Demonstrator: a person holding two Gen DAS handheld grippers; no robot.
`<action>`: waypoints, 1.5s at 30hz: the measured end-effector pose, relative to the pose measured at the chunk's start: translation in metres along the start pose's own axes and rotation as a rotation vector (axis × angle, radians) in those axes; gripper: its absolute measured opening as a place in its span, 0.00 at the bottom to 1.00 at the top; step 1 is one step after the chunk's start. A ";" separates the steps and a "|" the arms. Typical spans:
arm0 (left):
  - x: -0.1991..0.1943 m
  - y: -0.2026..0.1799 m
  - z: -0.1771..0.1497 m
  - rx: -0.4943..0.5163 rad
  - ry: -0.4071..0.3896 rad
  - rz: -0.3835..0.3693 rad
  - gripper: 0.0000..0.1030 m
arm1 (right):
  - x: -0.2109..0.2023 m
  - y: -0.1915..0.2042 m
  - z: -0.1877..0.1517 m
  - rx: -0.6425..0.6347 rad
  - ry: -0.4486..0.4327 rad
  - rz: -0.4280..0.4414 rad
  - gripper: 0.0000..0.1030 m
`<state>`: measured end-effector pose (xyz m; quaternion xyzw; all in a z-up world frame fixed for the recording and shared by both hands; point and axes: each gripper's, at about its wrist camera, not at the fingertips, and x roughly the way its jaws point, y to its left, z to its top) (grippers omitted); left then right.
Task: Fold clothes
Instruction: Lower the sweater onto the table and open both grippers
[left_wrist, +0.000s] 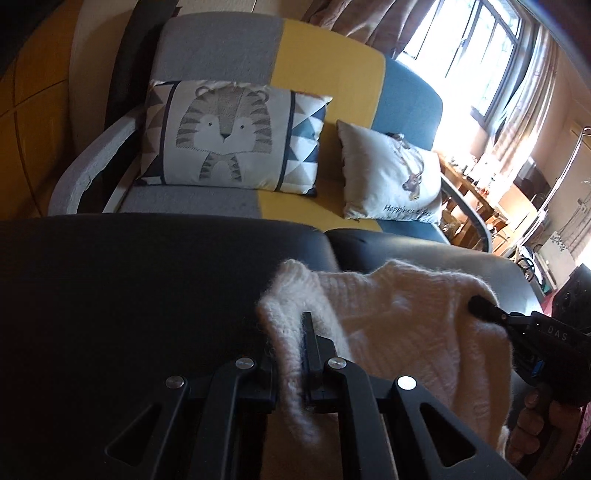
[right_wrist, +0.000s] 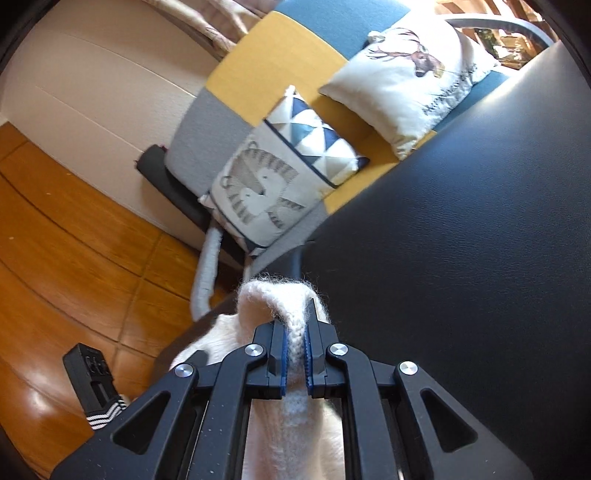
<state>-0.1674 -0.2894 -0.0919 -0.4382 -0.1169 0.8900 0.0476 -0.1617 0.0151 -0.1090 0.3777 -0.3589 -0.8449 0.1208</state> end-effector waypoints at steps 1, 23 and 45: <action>0.006 0.003 -0.002 0.001 0.022 0.018 0.10 | 0.004 -0.005 -0.001 0.008 -0.001 -0.035 0.07; 0.035 -0.042 0.016 0.123 0.056 0.088 0.13 | 0.014 -0.076 0.031 0.030 0.027 -0.217 0.24; -0.134 -0.056 -0.153 0.050 -0.108 -0.157 0.13 | -0.183 -0.008 -0.156 -0.166 0.041 -0.082 0.41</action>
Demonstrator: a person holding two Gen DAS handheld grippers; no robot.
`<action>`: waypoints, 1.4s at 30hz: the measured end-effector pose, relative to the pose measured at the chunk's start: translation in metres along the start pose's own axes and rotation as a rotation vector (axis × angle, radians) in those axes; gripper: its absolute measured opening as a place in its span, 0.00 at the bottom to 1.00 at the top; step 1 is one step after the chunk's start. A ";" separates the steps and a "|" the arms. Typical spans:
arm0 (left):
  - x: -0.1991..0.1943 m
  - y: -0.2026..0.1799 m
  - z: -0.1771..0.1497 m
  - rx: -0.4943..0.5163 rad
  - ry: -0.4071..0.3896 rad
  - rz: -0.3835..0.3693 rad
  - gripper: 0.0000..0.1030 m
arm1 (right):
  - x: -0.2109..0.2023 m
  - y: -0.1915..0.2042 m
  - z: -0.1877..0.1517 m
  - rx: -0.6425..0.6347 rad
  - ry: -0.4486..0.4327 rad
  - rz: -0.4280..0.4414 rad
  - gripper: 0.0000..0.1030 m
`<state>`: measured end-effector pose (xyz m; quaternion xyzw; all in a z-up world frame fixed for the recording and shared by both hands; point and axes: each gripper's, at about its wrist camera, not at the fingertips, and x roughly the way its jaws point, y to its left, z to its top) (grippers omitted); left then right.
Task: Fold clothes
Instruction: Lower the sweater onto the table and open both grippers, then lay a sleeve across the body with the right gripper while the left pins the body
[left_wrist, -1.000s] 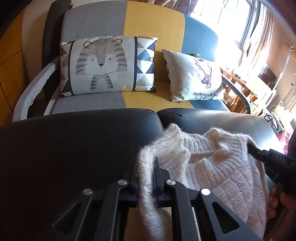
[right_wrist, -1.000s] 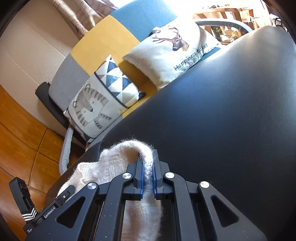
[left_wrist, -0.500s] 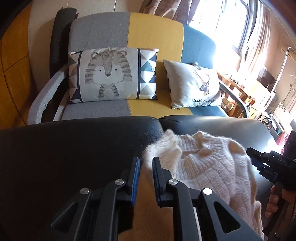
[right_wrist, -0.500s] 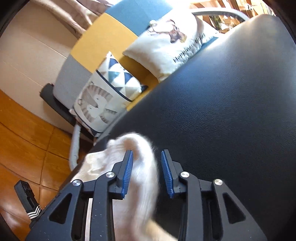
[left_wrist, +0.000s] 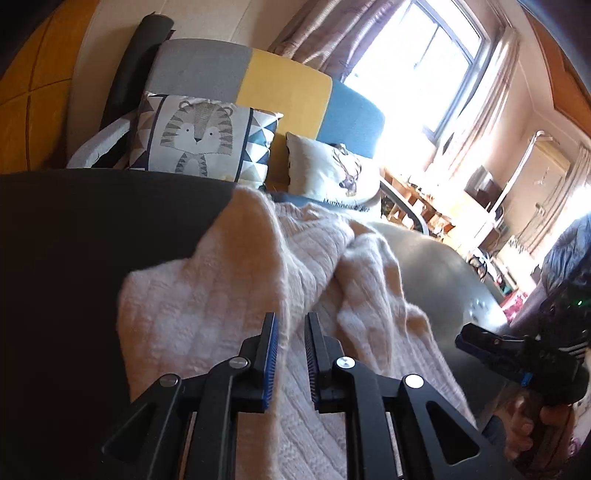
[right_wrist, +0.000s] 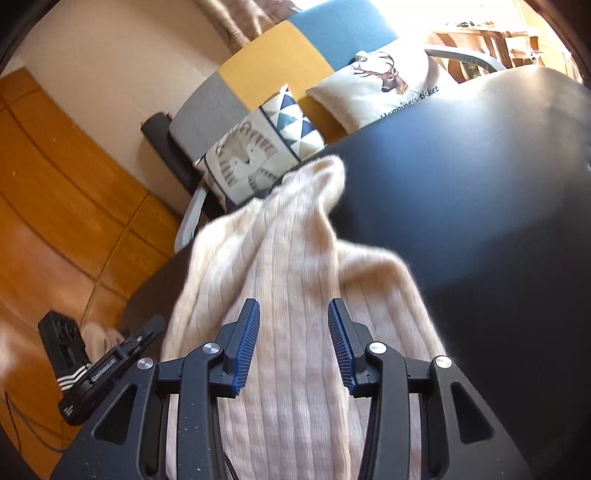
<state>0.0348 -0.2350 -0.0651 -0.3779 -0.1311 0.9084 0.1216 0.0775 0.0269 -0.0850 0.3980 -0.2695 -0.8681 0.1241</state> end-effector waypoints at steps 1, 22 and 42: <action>0.004 -0.002 -0.002 0.015 0.019 0.014 0.13 | -0.004 0.000 -0.006 -0.008 0.019 -0.004 0.41; -0.023 0.028 -0.051 0.076 0.068 0.203 0.14 | -0.004 -0.021 -0.071 -0.049 0.273 0.140 0.14; -0.021 0.030 -0.049 0.082 0.084 0.199 0.15 | -0.063 -0.026 0.014 -0.140 0.129 -0.090 0.07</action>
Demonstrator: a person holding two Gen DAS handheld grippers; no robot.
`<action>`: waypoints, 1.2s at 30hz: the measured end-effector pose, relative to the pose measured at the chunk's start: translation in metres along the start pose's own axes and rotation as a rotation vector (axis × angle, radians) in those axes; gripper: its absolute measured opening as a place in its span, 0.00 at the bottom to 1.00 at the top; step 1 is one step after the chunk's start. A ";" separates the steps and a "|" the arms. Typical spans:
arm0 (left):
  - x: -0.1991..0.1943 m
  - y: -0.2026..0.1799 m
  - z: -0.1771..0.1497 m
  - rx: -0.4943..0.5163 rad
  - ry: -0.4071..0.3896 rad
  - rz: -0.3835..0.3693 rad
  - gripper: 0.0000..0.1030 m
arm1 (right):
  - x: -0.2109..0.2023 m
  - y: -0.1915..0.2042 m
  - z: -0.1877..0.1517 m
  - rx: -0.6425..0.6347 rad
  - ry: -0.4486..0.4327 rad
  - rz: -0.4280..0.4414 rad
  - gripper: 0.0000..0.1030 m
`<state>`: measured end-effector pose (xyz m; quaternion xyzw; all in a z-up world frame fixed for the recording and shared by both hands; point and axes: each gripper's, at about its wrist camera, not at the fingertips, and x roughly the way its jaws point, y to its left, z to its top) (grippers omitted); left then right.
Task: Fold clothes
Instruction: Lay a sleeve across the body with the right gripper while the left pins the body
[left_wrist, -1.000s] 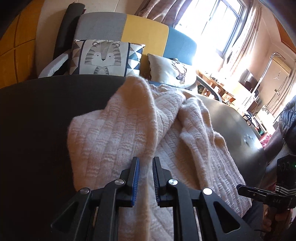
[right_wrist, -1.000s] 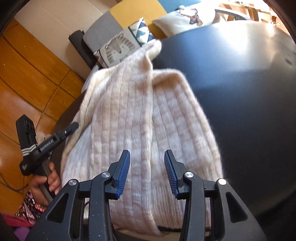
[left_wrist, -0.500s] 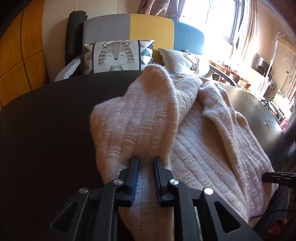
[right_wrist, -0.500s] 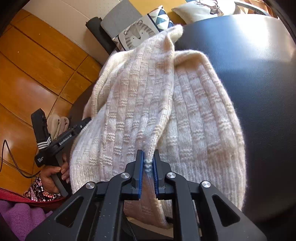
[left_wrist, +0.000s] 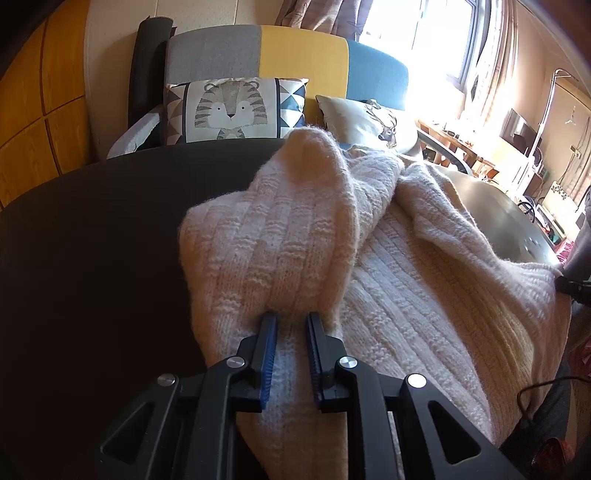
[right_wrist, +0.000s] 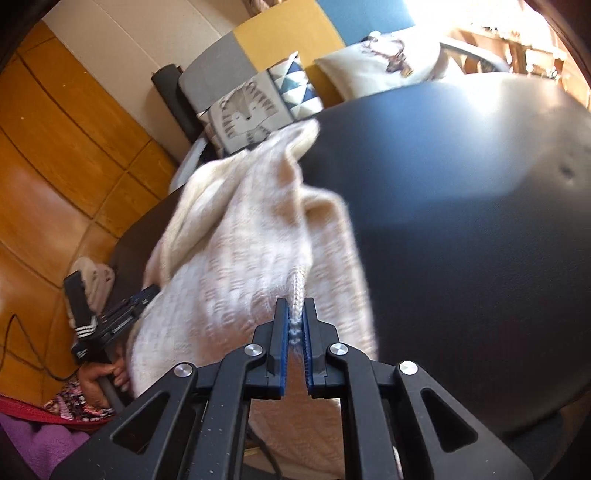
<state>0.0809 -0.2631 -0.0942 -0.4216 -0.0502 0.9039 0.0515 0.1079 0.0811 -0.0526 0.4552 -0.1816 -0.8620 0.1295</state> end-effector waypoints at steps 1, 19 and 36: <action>0.000 0.000 0.001 0.001 0.001 0.000 0.15 | -0.002 -0.008 0.007 -0.004 -0.010 -0.029 0.07; 0.004 0.005 0.009 0.020 0.029 0.015 0.15 | 0.037 -0.123 0.103 -0.154 0.080 -0.469 0.07; 0.009 0.006 0.021 0.040 0.081 0.036 0.15 | 0.090 -0.177 0.173 -0.223 0.108 -0.620 0.07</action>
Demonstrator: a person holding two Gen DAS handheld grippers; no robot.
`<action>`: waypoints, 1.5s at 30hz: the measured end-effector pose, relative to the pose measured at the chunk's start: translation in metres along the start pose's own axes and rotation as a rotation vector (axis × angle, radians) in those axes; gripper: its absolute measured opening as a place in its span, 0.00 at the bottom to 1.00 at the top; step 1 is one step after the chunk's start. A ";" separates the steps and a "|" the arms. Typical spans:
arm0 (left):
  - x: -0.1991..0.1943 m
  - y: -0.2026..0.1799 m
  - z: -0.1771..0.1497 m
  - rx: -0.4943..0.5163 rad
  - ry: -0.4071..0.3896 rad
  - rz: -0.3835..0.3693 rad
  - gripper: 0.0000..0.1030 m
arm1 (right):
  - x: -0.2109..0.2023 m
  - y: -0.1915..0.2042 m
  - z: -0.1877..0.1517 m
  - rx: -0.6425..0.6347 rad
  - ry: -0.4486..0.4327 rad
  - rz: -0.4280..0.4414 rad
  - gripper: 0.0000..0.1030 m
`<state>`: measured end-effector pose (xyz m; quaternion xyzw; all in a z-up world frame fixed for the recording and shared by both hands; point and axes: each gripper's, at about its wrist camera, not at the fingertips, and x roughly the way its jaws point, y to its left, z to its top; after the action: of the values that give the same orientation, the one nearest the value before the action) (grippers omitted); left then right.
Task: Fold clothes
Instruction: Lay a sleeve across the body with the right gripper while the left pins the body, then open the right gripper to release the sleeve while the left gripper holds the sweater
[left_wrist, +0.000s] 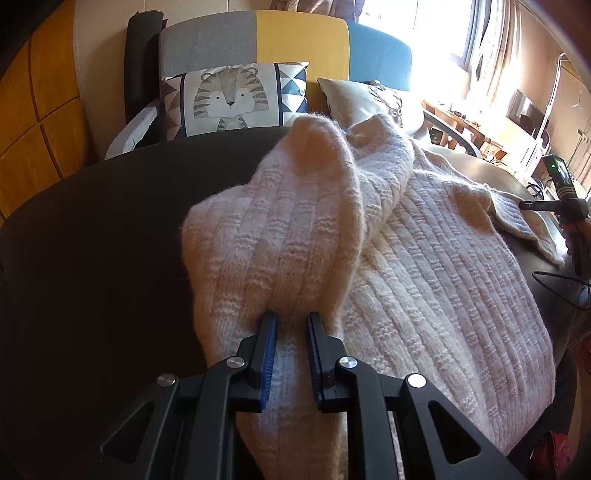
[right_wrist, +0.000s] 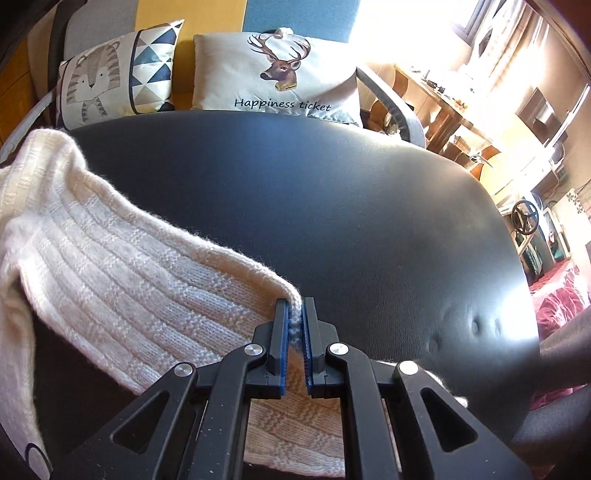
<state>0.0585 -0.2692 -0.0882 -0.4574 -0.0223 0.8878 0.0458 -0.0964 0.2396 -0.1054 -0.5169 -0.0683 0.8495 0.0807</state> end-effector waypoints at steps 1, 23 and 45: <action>0.000 0.001 0.000 0.000 0.003 -0.001 0.15 | 0.003 -0.001 0.002 0.004 -0.001 -0.001 0.07; 0.001 -0.007 -0.001 0.018 0.006 0.024 0.15 | 0.015 -0.038 0.015 0.288 -0.059 0.007 0.39; 0.000 -0.007 -0.001 0.000 -0.003 0.015 0.16 | 0.016 -0.087 -0.079 0.650 -0.058 0.050 0.43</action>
<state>0.0603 -0.2620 -0.0881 -0.4564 -0.0189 0.8887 0.0391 -0.0278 0.3308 -0.1380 -0.4413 0.2170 0.8428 0.2186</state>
